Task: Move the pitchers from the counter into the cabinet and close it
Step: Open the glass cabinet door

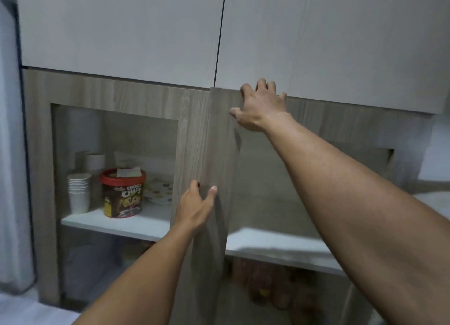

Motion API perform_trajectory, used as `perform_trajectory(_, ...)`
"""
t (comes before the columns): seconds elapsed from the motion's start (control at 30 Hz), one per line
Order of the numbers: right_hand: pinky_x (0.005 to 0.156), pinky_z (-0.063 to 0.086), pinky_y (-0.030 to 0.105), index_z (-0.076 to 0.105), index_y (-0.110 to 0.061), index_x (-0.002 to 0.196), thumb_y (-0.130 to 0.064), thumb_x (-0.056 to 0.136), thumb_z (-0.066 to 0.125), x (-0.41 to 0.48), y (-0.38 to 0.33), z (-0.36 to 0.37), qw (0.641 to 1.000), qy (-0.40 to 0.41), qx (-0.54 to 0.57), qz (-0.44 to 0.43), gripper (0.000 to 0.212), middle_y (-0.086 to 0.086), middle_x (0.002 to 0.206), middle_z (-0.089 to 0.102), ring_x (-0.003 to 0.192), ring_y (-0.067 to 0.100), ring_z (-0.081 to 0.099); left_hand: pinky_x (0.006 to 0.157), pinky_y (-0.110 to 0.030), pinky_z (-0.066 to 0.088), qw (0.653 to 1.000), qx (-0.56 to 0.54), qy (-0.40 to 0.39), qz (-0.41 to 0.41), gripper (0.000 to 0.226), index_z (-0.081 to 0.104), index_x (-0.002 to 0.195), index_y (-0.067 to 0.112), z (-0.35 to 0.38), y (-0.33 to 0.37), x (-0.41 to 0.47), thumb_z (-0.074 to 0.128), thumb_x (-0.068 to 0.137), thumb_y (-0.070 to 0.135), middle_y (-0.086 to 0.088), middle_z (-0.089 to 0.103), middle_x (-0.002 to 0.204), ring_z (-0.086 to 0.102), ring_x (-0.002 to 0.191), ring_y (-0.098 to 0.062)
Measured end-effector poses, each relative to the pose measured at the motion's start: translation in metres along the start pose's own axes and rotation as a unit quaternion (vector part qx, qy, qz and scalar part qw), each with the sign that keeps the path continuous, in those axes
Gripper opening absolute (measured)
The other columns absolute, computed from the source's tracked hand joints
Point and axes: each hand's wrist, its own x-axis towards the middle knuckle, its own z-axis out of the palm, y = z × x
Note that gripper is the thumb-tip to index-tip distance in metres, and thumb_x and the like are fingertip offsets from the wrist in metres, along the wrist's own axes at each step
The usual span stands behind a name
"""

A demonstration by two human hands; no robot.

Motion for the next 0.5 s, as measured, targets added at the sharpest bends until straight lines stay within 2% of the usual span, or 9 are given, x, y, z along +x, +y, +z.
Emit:
perform_trajectory(0.1, 0.106, 0.031, 0.060, 0.040, -0.018, 0.144, -0.069, 0.092, 0.038, -0.028, -0.008, -0.021, 1.000, 0.001, 0.010, 0.016, 0.073, 0.016, 0.149, 0.037, 0.138, 0.036, 0.032, 0.080, -0.045, 0.056, 0.999, 0.004, 0.011, 0.045, 0.038, 0.048, 0.103, 0.022, -0.017, -0.004, -0.026, 0.047, 0.092, 0.058, -0.004, 0.065, 0.101, 0.063, 0.088, -0.024)
perform_trajectory(0.2, 0.110, 0.027, 0.063, 0.035, -0.019, 0.150, -0.073, 0.092, 0.032, -0.061, -0.013, -0.052, 0.999, -0.020, 0.009, 0.039, 0.079, 0.015, 0.155, 0.033, 0.143, 0.037, 0.028, 0.066, -0.042, 0.056, 0.997, 0.003, 0.014, 0.081, 0.033, 0.046, 0.090, 0.024, -0.032, 0.002, -0.054, 0.050, 0.091, 0.056, -0.001, 0.061, 0.078, 0.062, 0.071, -0.024)
perform_trajectory(0.33, 0.114, 0.025, 0.062, 0.025, -0.024, 0.156, -0.065, 0.097, 0.034, -0.118, -0.014, -0.105, 0.996, -0.060, -0.014, 0.057, 0.072, 0.012, 0.159, 0.033, 0.147, 0.036, 0.025, 0.056, -0.036, 0.043, 0.990, 0.006, 0.023, 0.137, 0.032, 0.045, 0.084, 0.019, -0.051, 0.015, -0.106, 0.057, 0.091, 0.048, -0.006, 0.059, 0.068, 0.059, 0.065, -0.033)
perform_trajectory(0.5, 0.116, 0.027, 0.058, 0.010, -0.031, 0.161, -0.061, 0.099, 0.034, -0.180, -0.009, -0.160, 0.994, -0.087, -0.022, 0.068, 0.072, 0.010, 0.163, 0.029, 0.149, 0.033, 0.024, 0.060, -0.044, 0.054, 0.985, 0.001, -0.015, 0.174, 0.030, 0.047, 0.085, 0.015, -0.068, 0.037, -0.167, 0.062, 0.089, 0.040, -0.017, 0.064, 0.070, 0.063, 0.067, -0.039)
